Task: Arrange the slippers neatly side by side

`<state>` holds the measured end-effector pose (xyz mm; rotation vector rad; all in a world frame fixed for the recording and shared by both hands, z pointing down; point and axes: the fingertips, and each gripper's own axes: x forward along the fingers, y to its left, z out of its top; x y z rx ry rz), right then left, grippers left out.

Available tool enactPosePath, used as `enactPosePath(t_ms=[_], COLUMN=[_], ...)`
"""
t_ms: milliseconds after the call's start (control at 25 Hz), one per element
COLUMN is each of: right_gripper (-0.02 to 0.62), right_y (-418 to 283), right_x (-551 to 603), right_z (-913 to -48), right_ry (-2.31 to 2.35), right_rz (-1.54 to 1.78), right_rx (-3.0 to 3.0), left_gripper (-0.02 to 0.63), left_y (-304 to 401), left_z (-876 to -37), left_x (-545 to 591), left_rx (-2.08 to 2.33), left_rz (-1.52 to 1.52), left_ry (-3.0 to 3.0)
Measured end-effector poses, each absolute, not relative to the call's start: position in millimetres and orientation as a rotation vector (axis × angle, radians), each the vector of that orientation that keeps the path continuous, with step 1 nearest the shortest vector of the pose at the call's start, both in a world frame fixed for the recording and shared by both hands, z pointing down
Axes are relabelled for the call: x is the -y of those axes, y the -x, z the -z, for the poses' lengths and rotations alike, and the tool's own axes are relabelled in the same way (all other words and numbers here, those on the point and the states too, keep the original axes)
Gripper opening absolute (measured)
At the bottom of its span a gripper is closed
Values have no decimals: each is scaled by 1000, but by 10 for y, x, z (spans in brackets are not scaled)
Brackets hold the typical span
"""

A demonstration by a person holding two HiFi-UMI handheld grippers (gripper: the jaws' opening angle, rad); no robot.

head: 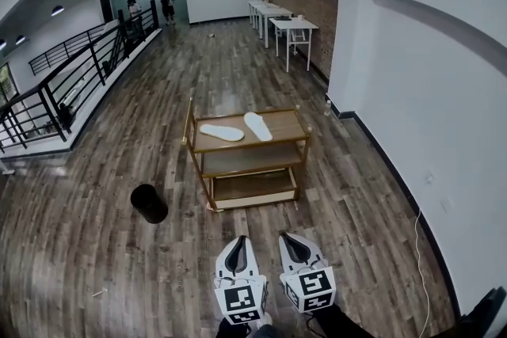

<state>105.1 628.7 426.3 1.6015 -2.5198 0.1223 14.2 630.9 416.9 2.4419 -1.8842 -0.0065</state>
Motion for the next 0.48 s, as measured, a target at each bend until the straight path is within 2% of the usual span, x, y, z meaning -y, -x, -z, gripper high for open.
enactPosePath(t_ms=[480], right_gripper=[-2], right_y=[-851], right_x=[-5572], right_z=[-4370], right_ry=[-1651], right_rz=[-148], right_rx=[2467], left_gripper=[11], left_y=[161], left_z=[-4227], left_x=[-5601], left_rx=[1880], left_rz=[-8], left_ry=[-2442])
